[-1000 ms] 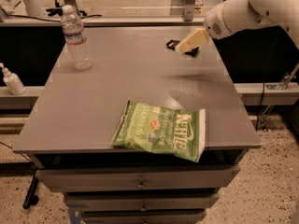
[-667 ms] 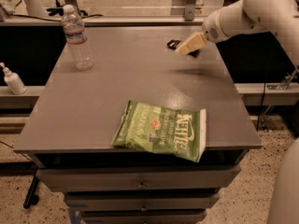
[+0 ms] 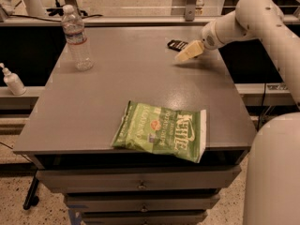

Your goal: Move rxbar chocolate near water bottle

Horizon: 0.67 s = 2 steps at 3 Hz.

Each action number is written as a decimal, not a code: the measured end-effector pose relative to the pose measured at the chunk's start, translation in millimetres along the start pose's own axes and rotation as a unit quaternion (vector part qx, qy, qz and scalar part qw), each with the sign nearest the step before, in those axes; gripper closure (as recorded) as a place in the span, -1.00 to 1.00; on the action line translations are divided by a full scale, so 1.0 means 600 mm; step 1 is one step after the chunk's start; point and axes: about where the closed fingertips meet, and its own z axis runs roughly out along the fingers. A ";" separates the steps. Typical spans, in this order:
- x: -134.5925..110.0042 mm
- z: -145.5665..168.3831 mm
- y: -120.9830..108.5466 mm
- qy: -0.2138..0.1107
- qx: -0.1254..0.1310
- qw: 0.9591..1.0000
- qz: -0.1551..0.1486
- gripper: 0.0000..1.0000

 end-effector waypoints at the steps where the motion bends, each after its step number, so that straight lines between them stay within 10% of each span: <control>1: 0.012 0.022 -0.008 0.004 -0.007 1.000 0.008 -0.48; 2: 0.016 0.027 -0.013 0.006 -0.007 1.000 0.011 -0.01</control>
Offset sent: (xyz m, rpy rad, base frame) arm 0.0165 -0.0107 -0.0122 0.0077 0.0270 -0.0188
